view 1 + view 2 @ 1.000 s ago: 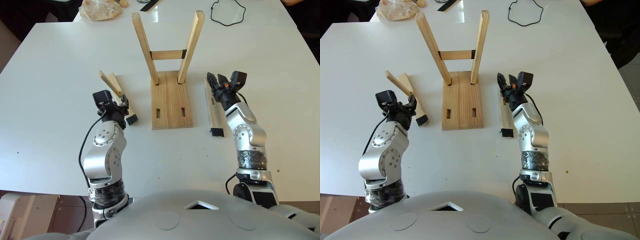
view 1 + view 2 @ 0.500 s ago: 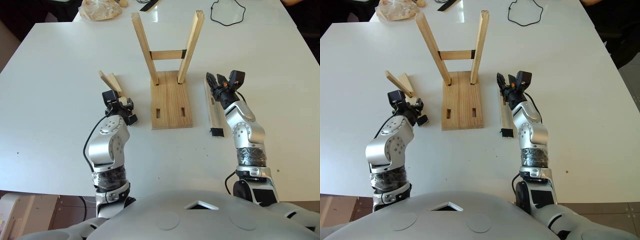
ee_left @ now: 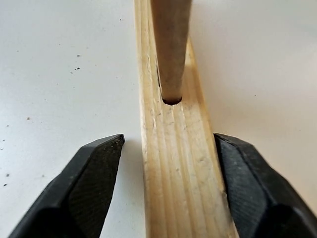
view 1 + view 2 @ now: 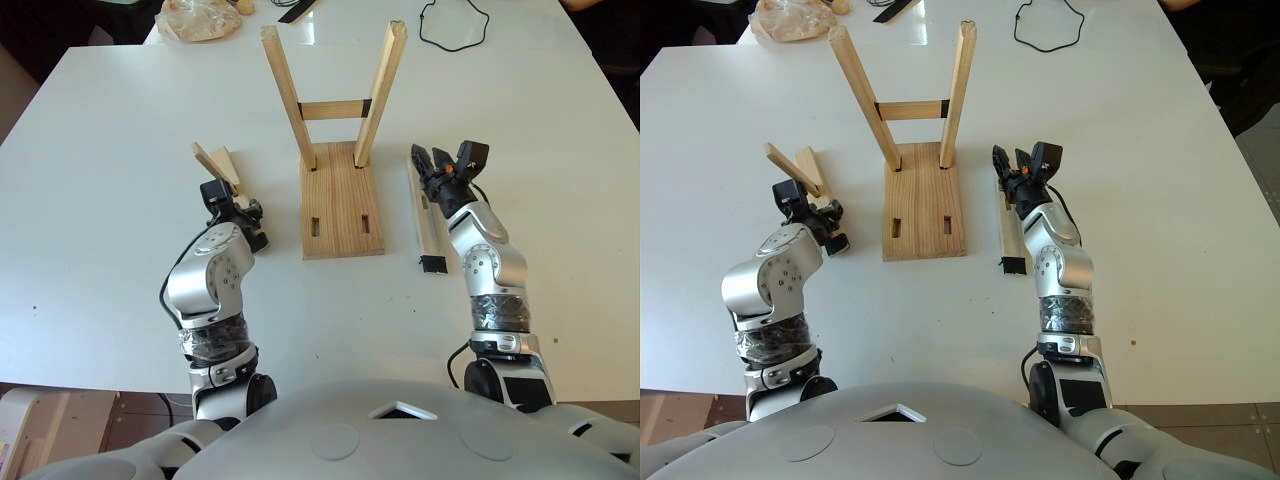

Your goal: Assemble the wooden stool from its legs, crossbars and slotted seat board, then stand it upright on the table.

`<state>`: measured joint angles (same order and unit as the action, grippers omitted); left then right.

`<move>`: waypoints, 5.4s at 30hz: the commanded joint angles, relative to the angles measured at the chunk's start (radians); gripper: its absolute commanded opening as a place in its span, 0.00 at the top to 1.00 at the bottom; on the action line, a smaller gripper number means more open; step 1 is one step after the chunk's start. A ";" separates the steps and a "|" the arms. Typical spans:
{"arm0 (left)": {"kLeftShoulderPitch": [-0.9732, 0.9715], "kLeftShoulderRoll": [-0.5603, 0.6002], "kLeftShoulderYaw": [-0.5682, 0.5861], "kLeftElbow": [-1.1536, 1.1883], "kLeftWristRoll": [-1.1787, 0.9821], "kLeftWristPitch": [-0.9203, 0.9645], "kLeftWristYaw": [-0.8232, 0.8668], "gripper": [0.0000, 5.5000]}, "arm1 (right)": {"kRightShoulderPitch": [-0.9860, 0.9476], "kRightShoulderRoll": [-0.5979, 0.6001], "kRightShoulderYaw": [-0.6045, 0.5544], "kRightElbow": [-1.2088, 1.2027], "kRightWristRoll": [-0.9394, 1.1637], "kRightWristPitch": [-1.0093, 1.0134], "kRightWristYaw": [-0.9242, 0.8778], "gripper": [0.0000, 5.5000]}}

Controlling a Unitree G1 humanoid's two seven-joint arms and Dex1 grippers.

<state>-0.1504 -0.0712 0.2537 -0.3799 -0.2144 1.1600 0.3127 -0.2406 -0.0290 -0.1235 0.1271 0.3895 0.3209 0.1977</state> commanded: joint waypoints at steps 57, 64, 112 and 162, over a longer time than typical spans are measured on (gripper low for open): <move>-0.226 0.569 -0.012 -0.104 -0.895 -0.409 -1.195 0.63 | -0.686 -0.415 -0.024 -0.258 0.762 0.744 0.717 0.18; -0.201 0.591 -0.037 -0.101 -0.881 -0.428 -1.213 0.63 | -0.674 -0.414 -0.032 -0.279 0.784 0.749 0.697 0.28; 0.056 0.185 0.167 0.214 -0.484 -0.784 -0.344 0.41 | -0.291 -0.614 0.183 -0.368 0.234 0.255 0.893 0.63; 0.036 0.133 0.158 0.291 -0.386 -0.905 -0.284 0.41 | -0.194 -0.640 0.288 -0.144 0.107 0.082 1.091 0.63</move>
<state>-0.1033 0.0518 0.4107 -0.1003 -0.6060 0.2550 0.0347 -0.4311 -0.6598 0.1571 -0.0673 0.5457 0.3888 1.3019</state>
